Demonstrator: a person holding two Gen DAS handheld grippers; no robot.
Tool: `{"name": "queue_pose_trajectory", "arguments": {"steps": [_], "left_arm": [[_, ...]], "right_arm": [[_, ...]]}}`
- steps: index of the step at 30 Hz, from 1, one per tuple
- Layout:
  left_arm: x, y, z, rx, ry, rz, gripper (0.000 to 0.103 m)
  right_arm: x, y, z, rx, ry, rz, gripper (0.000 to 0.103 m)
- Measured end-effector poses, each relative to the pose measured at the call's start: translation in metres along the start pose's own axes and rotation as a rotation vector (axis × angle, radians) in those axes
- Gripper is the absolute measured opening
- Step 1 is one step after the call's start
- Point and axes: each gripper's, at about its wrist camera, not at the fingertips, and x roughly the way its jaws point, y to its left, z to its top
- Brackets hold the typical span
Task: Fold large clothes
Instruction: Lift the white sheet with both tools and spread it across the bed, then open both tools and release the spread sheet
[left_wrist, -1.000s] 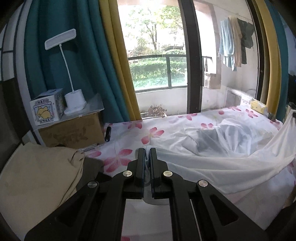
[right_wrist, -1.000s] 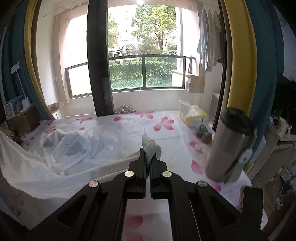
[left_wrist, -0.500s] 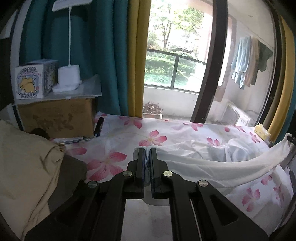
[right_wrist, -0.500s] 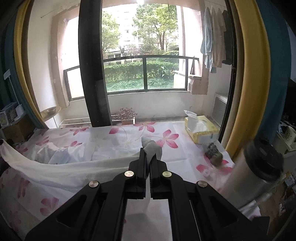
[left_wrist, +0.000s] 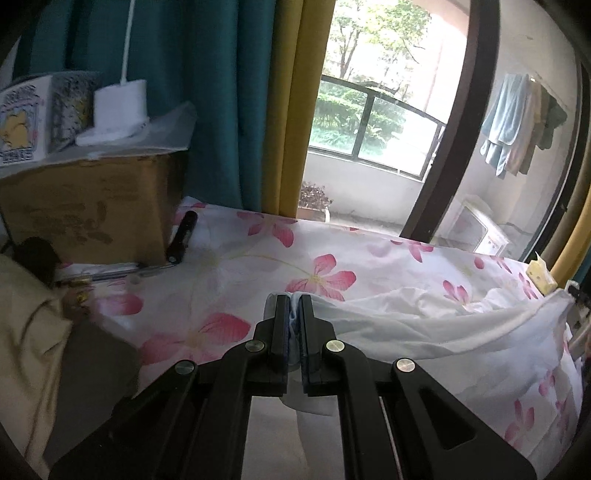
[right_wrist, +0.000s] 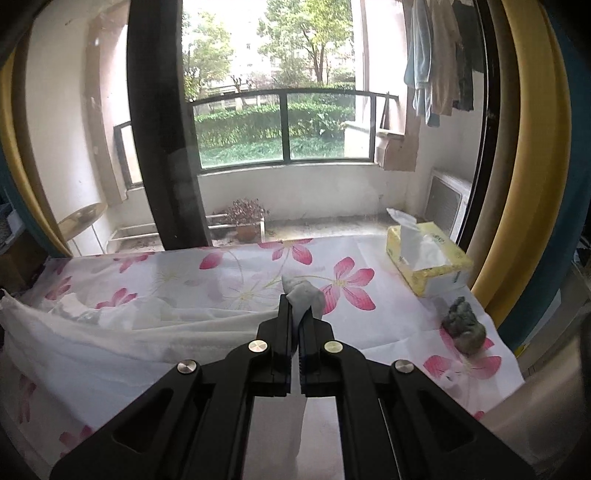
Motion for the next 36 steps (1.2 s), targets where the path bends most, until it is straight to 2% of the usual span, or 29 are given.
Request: {"name": "queue_pose_trajectory", "arguments": {"steps": [8, 17, 19, 21, 22, 23, 24, 25, 27, 31, 36], "left_arm": [[0.046, 0.000, 0.007, -0.027, 0.048, -0.005, 0.005], [0.082, -0.006, 0.005, -0.005, 0.143, 0.049, 0.007], [0.090, -0.008, 0.005, 0.007, 0.181, 0.064, 0.016], [0.089, -0.011, 0.006, 0.027, 0.175, 0.094, 0.037], [0.086, -0.011, 0.007, 0.030, 0.166, 0.102, 0.043], [0.083, -0.011, 0.009, 0.028, 0.160, 0.106, 0.053], [0.079, -0.009, 0.012, 0.018, 0.149, 0.104, 0.057], [0.074, -0.008, 0.015, 0.006, 0.138, 0.100, 0.057], [0.065, -0.005, 0.020, -0.011, 0.114, 0.095, 0.058], [0.042, -0.022, 0.023, 0.047, 0.052, 0.091, 0.058], [0.032, -0.069, 0.009, 0.179, 0.064, -0.005, 0.058]], "right_arm": [[0.041, -0.002, 0.004, -0.013, 0.076, -0.044, 0.002], [0.070, -0.003, -0.002, -0.002, 0.131, -0.077, 0.002], [0.077, -0.001, -0.004, -0.012, 0.156, -0.085, 0.003], [0.084, 0.005, -0.005, -0.041, 0.190, -0.093, 0.003], [0.085, 0.007, -0.005, -0.056, 0.191, -0.104, 0.007], [0.084, 0.008, -0.005, -0.065, 0.188, -0.114, 0.010], [0.083, 0.009, -0.005, -0.067, 0.188, -0.121, 0.023], [0.083, 0.009, -0.004, -0.065, 0.188, -0.125, 0.044], [0.075, 0.007, -0.002, -0.048, 0.172, -0.136, 0.060], [0.056, 0.017, 0.003, -0.065, 0.133, -0.119, 0.060], [0.032, 0.055, -0.001, -0.141, 0.115, -0.030, 0.060]]}}
